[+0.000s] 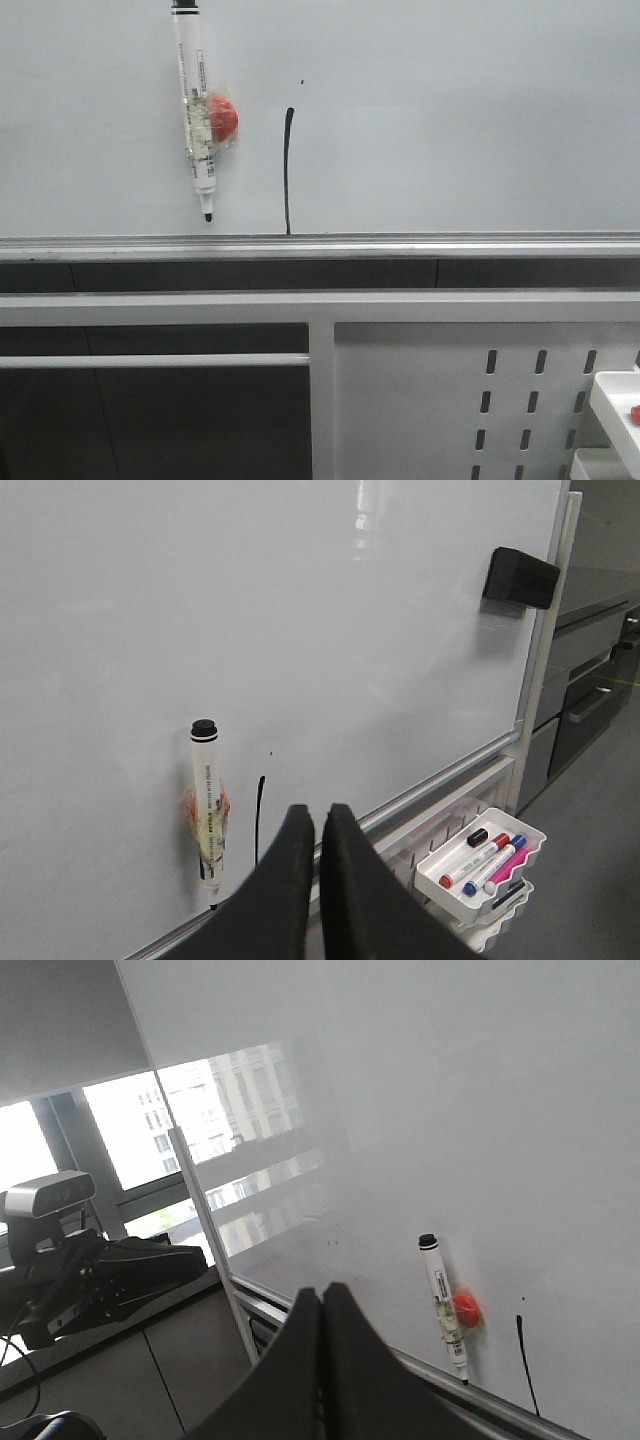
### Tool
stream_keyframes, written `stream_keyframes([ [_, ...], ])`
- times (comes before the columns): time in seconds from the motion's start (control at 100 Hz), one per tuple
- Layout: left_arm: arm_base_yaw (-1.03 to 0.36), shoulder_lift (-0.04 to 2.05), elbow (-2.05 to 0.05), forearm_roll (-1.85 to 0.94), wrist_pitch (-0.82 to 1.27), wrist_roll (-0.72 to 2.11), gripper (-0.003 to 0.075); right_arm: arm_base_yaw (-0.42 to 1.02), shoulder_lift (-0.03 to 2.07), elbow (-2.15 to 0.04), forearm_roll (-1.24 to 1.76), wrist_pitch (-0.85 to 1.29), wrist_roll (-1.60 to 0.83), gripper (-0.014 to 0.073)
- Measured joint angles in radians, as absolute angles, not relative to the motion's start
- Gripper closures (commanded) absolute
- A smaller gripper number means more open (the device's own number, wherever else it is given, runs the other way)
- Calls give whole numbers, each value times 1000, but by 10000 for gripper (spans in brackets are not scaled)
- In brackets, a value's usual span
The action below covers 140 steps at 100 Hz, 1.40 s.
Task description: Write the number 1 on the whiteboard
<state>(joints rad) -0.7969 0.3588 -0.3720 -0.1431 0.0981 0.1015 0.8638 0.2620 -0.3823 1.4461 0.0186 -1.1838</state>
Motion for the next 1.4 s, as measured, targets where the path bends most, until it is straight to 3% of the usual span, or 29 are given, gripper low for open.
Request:
stream_keyframes([
  [0.24,-797,359,-372,-138,98,102,740,864,262,-382,1447,15,-1184,663],
  [0.55,-788,354,-349,68,100,103,740,864,262,-382,1447,13,-1184,663],
  [0.67,-686,331,-299,129,73,103,740,864,262,-382,1449,13,-1184,663],
  [1.0,-196,65,-33,29,-99,97,740,864,262,-382,1449,11,-1184,663],
  [1.16,-143,24,4,7,-75,16,740,864,262,-382,1449,11,-1184,663],
  [1.4,-140,-5,4,0,193,-50,740,864,262,-382,1449,9,-1184,663],
])
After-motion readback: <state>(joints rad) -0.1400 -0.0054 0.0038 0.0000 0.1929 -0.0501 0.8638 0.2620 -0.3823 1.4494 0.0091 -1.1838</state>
